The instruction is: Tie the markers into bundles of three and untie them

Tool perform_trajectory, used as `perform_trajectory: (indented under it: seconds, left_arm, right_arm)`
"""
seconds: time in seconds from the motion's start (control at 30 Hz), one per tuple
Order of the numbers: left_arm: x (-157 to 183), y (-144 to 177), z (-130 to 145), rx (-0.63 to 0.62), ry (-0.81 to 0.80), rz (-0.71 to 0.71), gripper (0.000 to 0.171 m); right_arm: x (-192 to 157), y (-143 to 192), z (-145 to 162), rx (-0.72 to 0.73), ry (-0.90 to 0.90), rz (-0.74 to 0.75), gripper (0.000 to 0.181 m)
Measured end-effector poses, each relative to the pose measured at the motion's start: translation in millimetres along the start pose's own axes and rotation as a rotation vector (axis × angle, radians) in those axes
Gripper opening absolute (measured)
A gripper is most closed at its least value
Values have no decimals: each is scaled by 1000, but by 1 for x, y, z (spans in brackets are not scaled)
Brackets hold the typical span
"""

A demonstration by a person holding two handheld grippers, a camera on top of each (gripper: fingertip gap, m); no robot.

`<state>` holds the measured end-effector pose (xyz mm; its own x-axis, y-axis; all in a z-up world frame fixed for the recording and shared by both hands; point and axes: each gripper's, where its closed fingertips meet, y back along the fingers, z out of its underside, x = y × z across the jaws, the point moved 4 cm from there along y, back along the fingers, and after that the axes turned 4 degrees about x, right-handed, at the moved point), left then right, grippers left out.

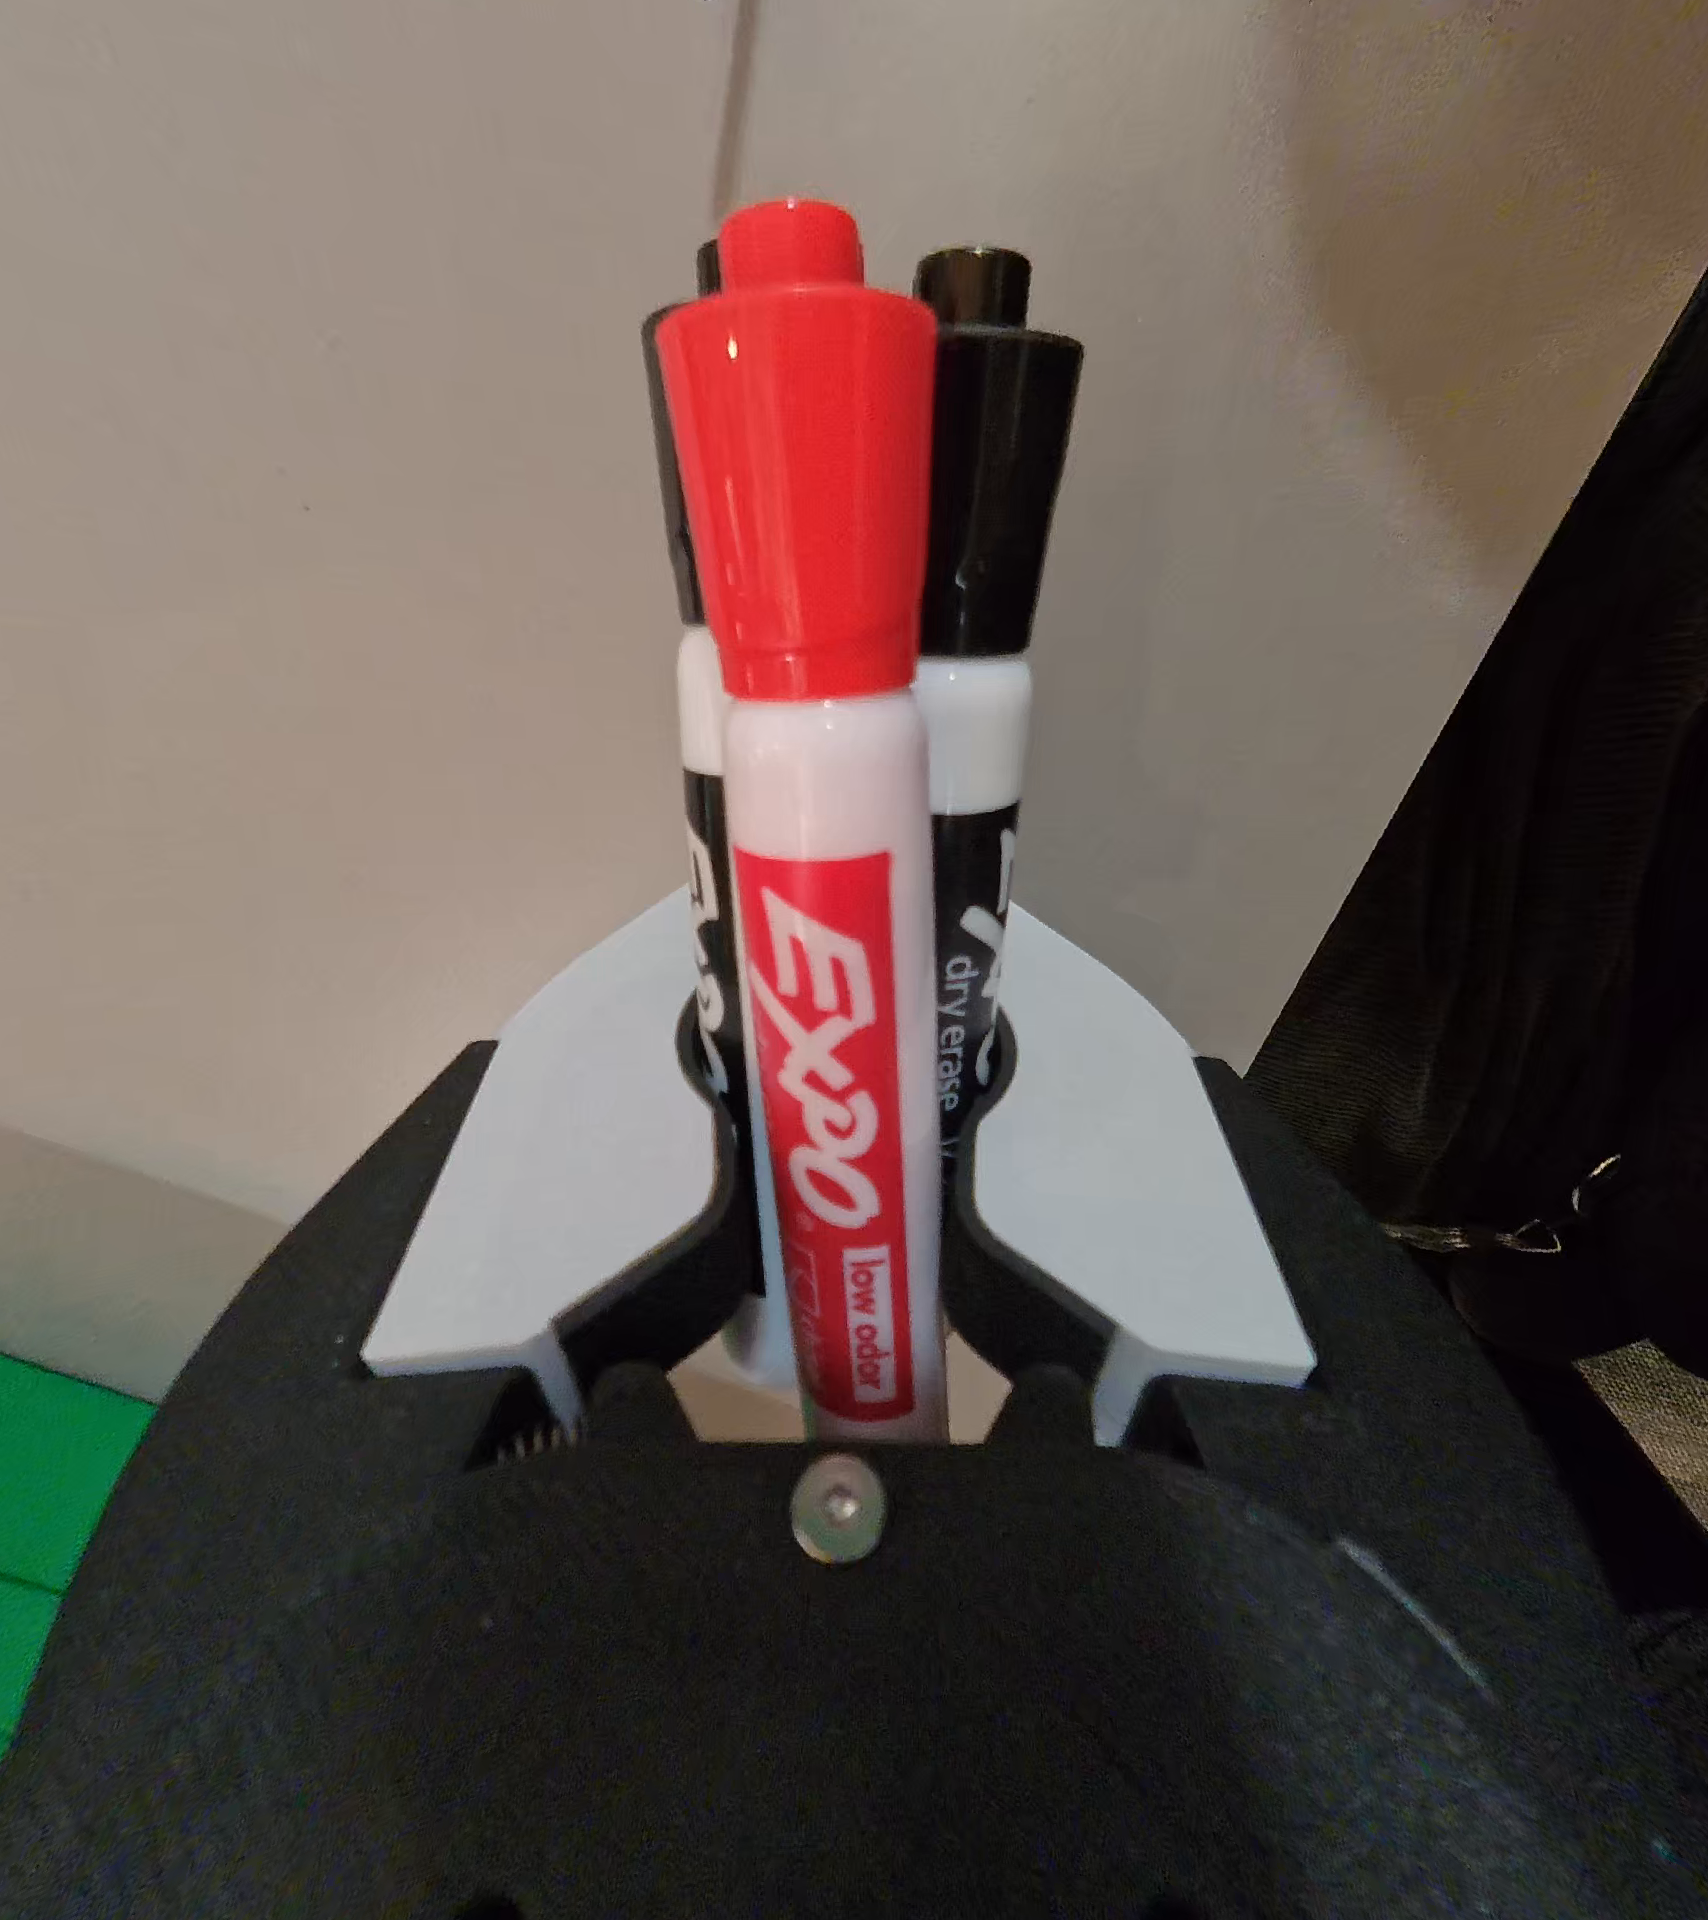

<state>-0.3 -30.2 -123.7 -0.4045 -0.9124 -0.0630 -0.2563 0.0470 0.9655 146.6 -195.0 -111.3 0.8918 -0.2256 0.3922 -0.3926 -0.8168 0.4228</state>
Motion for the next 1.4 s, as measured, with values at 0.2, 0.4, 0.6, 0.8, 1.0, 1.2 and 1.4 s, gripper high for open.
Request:
perform_trajectory:
  seconds: [0.2,0.4,0.6,0.8,1.0,1.2,1.4]
  left_arm:
    - [2,0,0,-6,4,18,43]
    - [1,0,0,-1,1,13,43]
    - [-1,1,0,6,4,8,43]
    - [0,-2,-1,-4,-3,10,43]
    - [1,0,-3,2,-8,7,43]
    - [0,-1,-2,8,4,26,43]
    - [-1,-4,0,3,8,29,43]
  right_arm:
    - [13,-18,47,-265,9,-28,21]
    - [-56,-19,13,-115,-13,-419,11]
    - [-23,-14,-5,52,23,-298,18]
    - [-19,-37,12,-19,42,-504,78]
    - [-12,-70,7,-6,155,-734,89]
    - [-28,-82,0,-53,185,-860,75]
    - [-33,-80,-5,2,237,-807,49]
